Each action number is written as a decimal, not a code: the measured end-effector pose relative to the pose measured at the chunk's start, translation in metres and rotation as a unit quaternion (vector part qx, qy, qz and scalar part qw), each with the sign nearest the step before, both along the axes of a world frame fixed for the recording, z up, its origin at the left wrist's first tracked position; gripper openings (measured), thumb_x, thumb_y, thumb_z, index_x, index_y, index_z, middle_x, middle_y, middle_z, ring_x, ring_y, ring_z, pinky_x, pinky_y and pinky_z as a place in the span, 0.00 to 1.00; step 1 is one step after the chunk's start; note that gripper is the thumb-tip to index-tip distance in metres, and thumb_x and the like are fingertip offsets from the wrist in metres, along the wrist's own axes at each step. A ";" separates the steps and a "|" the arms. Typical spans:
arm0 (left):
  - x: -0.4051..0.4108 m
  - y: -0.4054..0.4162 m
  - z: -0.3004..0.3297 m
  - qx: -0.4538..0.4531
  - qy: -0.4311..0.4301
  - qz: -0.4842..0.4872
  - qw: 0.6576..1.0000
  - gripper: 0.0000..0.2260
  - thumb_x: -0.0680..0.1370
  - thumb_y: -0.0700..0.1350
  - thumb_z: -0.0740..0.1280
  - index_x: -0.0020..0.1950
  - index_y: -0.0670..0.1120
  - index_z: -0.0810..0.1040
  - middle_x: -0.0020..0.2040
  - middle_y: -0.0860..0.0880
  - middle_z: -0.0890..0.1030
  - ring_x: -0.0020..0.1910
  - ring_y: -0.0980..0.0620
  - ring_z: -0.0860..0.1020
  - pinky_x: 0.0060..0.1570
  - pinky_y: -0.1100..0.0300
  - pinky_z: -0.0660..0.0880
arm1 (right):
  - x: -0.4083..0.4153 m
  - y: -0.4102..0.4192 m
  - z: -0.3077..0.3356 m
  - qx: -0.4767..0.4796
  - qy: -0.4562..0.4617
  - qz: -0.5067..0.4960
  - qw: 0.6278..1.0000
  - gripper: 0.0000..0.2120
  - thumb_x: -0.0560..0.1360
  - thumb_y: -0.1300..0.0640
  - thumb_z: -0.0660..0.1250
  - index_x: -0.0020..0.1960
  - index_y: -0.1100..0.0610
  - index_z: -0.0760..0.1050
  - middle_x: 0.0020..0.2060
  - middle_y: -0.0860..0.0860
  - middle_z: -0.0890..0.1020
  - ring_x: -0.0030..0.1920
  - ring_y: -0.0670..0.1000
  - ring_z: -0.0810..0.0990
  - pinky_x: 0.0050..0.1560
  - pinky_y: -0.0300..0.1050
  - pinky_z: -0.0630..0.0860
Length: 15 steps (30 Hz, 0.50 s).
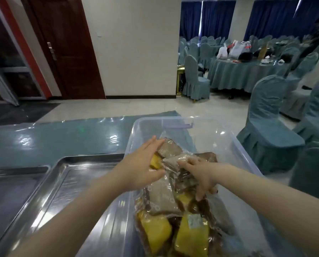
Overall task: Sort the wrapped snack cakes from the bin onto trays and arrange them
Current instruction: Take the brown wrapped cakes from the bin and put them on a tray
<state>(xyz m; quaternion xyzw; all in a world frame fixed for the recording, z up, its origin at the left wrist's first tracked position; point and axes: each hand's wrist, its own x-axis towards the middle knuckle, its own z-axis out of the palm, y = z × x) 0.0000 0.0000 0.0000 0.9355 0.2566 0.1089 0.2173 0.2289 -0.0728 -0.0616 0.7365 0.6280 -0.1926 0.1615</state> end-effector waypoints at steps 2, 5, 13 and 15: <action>0.018 0.004 -0.006 -0.009 0.085 -0.022 0.996 0.43 0.72 0.58 0.68 0.76 0.58 0.42 0.78 0.54 0.45 0.75 0.54 0.51 0.70 0.56 0.55 | -0.004 0.002 -0.008 -0.028 -0.005 -0.010 1.000 0.66 0.60 0.45 0.80 0.73 0.40 0.28 0.77 0.52 0.37 0.76 0.63 0.39 0.70 0.67 0.56; 0.046 0.010 -0.024 -0.007 0.203 -0.009 0.979 0.51 0.68 0.59 0.72 0.76 0.54 0.38 0.78 0.49 0.42 0.76 0.50 0.45 0.73 0.51 0.53 | -0.009 0.004 -0.027 0.001 -0.047 -0.007 0.999 0.64 0.65 0.52 0.78 0.72 0.40 0.25 0.76 0.54 0.35 0.75 0.65 0.37 0.66 0.71 0.63; 0.053 0.020 -0.062 -0.036 0.312 0.059 0.947 0.51 0.61 0.62 0.76 0.75 0.48 0.53 0.71 0.47 0.68 0.67 0.45 0.69 0.63 0.51 0.69 | 0.005 0.010 -0.019 0.171 -0.083 0.014 0.982 0.42 0.73 0.65 0.66 0.76 0.46 0.45 0.74 0.58 0.60 0.71 0.64 0.61 0.57 0.59 0.74; 0.050 0.019 -0.062 0.002 0.324 0.066 0.944 0.41 0.61 0.63 0.76 0.67 0.48 0.65 0.65 0.48 0.74 0.60 0.46 0.73 0.58 0.52 0.72 | 0.008 0.013 -0.015 0.222 -0.094 -0.006 0.970 0.42 0.72 0.67 0.66 0.76 0.47 0.46 0.71 0.58 0.63 0.66 0.63 0.67 0.52 0.56 0.75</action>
